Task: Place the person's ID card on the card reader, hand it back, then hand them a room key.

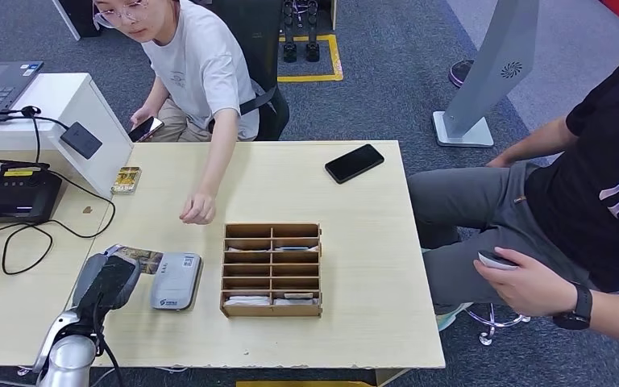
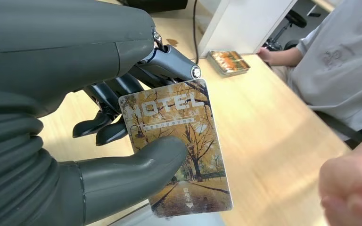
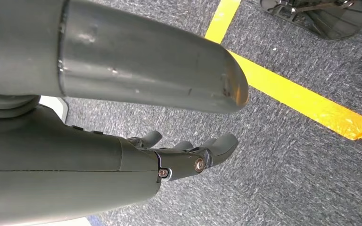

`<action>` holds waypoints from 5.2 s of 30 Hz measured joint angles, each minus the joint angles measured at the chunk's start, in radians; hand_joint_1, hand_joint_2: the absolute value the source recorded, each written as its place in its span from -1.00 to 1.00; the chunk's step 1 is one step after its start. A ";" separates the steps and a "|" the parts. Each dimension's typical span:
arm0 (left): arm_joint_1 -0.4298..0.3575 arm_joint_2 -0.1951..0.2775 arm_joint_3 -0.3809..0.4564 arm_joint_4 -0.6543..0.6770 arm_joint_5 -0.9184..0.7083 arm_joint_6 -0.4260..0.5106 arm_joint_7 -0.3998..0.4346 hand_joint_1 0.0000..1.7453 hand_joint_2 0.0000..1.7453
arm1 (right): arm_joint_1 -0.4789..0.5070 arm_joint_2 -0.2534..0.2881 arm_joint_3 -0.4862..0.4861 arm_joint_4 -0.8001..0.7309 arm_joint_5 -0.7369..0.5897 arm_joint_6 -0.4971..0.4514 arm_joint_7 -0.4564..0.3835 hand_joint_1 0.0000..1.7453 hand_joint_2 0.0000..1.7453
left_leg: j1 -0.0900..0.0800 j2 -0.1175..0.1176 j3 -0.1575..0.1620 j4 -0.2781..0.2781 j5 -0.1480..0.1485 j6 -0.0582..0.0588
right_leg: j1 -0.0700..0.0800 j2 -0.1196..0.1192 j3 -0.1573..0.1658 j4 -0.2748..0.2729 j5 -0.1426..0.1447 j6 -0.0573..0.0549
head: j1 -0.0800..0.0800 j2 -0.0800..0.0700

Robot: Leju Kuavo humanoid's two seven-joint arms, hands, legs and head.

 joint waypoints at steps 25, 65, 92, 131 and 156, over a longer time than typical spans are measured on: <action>0.015 0.026 -0.091 0.106 -0.094 0.041 0.068 1.00 1.00 | -0.013 0.000 -0.009 0.000 0.019 0.005 0.001 -1.00 -1.00 | 0.000 0.000 0.001 0.000 0.000 0.000 | 0.000 -0.001 0.001 0.000 0.000 0.000 | 0.000 0.000; -0.048 -0.135 0.067 -0.040 0.214 0.024 0.001 1.00 1.00 | -0.024 0.002 -0.009 0.000 0.031 -0.006 -0.021 -1.00 -1.00 | 0.000 -0.001 0.000 0.000 0.003 0.000 | 0.000 -0.002 0.001 0.001 0.002 -0.001 | 0.000 0.000; -0.250 -0.066 0.121 -0.101 -0.365 0.439 -0.024 1.00 1.00 | -0.036 0.002 0.020 -0.004 0.036 0.006 -0.016 -1.00 -1.00 | 0.000 -0.001 -0.001 0.000 0.004 -0.001 | 0.000 -0.002 -0.001 0.002 0.003 -0.001 | 0.000 0.000; -0.170 0.046 -0.144 -0.126 -0.286 0.140 -0.077 -1.00 1.00 | -0.028 -0.001 0.030 -0.004 0.029 0.002 -0.016 -1.00 -1.00 | 0.000 0.000 -0.002 0.000 0.004 -0.001 | 0.000 -0.001 -0.002 0.001 0.003 -0.001 | 0.000 0.000; -0.149 0.160 -0.806 -0.296 -0.422 0.244 0.042 -1.00 1.00 | -0.018 -0.007 -0.020 -0.008 0.015 0.001 -0.012 -1.00 -1.00 | 0.000 0.000 -0.002 0.000 0.004 -0.001 | 0.000 0.000 -0.003 0.001 0.003 -0.001 | 0.000 0.000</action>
